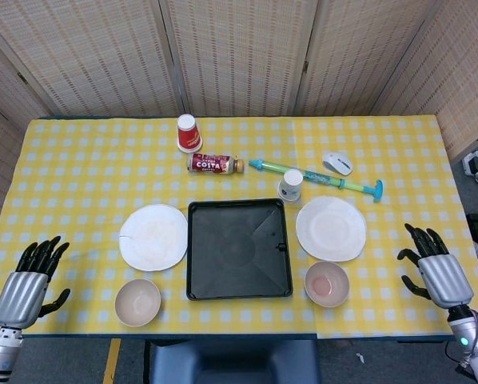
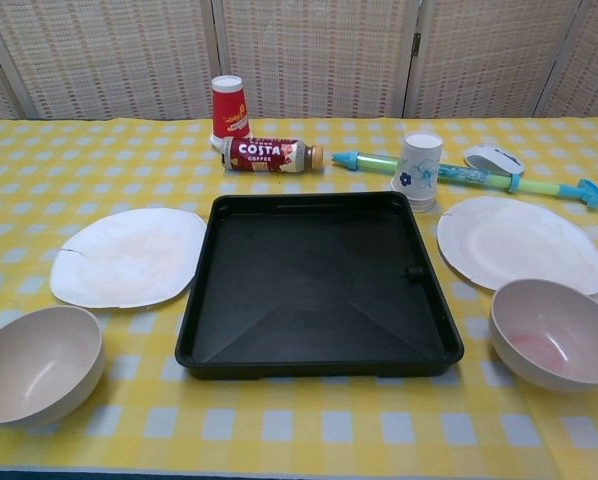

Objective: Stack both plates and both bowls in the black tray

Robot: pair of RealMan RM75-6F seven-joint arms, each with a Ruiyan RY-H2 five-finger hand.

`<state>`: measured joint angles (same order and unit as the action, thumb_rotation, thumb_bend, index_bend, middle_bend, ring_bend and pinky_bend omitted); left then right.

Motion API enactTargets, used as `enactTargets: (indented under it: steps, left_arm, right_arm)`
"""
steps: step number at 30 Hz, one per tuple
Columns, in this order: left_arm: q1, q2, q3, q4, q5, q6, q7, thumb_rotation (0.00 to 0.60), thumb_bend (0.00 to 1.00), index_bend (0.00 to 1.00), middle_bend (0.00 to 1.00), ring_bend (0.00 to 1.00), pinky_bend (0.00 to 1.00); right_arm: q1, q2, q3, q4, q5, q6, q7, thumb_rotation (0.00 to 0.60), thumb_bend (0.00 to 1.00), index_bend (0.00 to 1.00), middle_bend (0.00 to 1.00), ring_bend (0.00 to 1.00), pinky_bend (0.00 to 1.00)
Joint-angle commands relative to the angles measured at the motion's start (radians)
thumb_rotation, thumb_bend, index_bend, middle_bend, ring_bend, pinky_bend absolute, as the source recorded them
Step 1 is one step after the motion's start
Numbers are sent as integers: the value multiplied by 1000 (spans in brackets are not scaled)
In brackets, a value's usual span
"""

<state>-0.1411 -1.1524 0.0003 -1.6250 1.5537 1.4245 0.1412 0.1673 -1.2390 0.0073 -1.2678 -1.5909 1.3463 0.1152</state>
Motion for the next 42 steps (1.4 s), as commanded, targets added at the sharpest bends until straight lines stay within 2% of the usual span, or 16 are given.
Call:
enactTargets:
  steps: [1,9,29,35,42]
  left_arm:
    - [-3,3,0,-8,-12,-11,6,600,340,42,53,0,54]
    - [2,-7,-13,-3,-27,8,44,600,340,42,53,0,54]
    - [-5,-1,-24,0,-53,-5,24,600,340,40,53,0,53]
    - [-3,-12,-47,7,-95,2,49,600,338,39,53,2,53]
    - [-4,1,-46,7,-93,-2,21,600,338,39,53,2,53]
  right_arm:
    - [22,-27,10,36,14,-30,25,600,337,437,0,0,0]
    - [73,-75,22,96,9,-65,48,600,336,437,0,0,0]
    - [141,-235,13,233,16,-126,26,600,336,466,18,0,0]
    - [166,-259,11,251,27,-168,13,600,336,466,20,0,0]
    - [176,-292,13,272,32,-167,-4,600,336,487,35,0,0]
